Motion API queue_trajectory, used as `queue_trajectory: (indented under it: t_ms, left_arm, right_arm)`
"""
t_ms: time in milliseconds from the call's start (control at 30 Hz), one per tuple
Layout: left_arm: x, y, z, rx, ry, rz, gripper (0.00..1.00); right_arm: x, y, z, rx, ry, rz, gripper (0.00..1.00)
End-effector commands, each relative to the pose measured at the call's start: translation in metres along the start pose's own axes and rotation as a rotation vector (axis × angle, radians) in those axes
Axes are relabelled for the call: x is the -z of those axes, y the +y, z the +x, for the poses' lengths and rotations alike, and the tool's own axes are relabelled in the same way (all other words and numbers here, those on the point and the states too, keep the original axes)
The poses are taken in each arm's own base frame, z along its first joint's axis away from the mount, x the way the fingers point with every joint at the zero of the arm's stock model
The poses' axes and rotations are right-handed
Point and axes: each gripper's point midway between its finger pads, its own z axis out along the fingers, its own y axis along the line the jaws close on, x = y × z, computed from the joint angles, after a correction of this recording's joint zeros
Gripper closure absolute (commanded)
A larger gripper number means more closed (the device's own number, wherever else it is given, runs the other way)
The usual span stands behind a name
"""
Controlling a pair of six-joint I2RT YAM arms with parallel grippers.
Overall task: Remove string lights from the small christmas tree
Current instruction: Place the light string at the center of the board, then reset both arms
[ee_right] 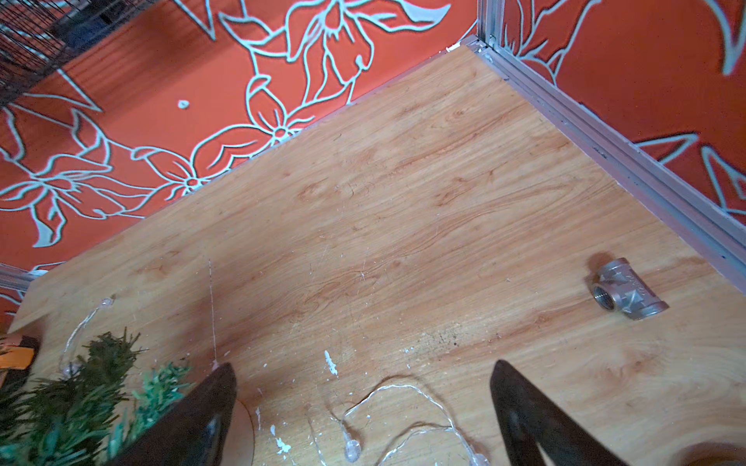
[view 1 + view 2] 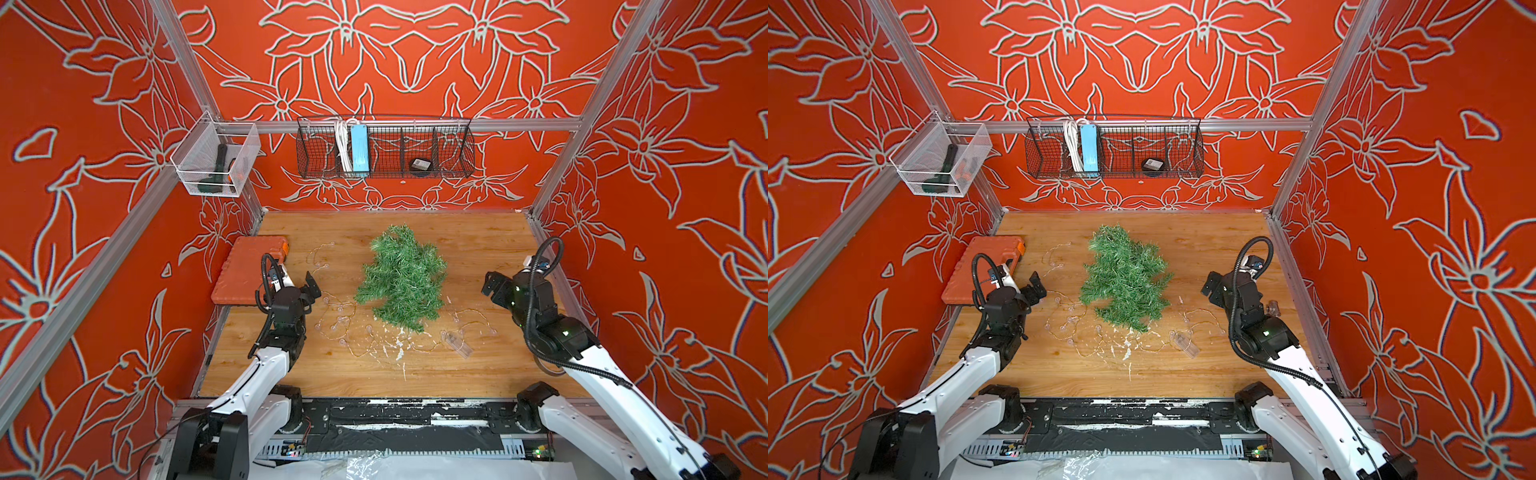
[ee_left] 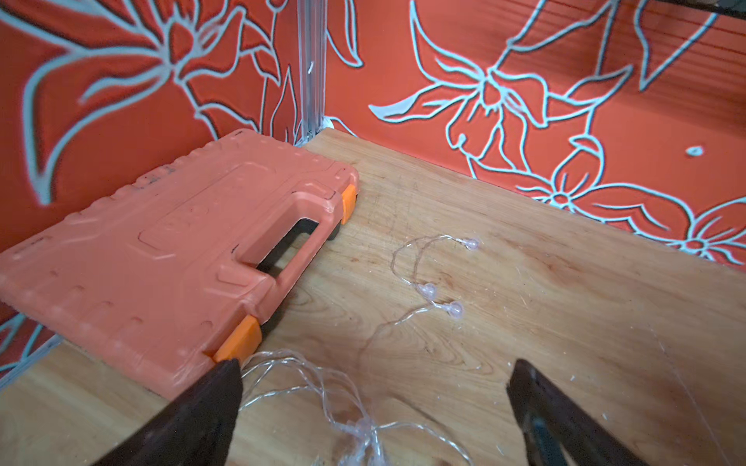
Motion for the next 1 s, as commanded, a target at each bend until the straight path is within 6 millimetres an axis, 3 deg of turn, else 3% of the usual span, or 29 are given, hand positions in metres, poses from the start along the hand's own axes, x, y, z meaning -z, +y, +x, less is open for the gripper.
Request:
queue_trajectory:
  t_ms: [0,67,333,500,567,667,967]
  left_arm:
    - [-0.01,-0.018,-0.011,-0.058,-0.087,0.079,0.01]
    - [-0.015,-0.01,-0.001,-0.063,-0.081,0.041,0.01]
    - [-0.03,-0.016,0.028,-0.094,-0.025,0.091,0.01]
    - [-0.004,-0.031,0.034,-0.152,-0.136,0.203,0.04]
    - [-0.01,-0.035,0.043,-0.166,-0.068,0.202,0.01]
    - [-0.008,-0.033,0.041,-0.164,-0.089,0.202,0.01]
    - [-0.007,-0.033,0.038,-0.161,-0.102,0.2,0.01]
  right_arm:
    - [-0.002,-0.009,-0.005,0.002,-0.037,0.043,0.02]
    - [-0.002,-0.009,-0.004,0.01,-0.038,0.041,0.02]
    - [-0.008,-0.012,-0.003,0.045,-0.061,0.048,0.02]
    - [-0.015,-0.011,0.001,0.127,-0.065,0.043,0.02]
    - [-0.019,-0.012,0.003,0.153,-0.096,0.035,0.02]
    - [-0.02,-0.014,0.004,0.166,-0.16,0.007,0.02]
    - [-0.008,-0.043,-0.031,0.249,-0.406,0.175,0.02]
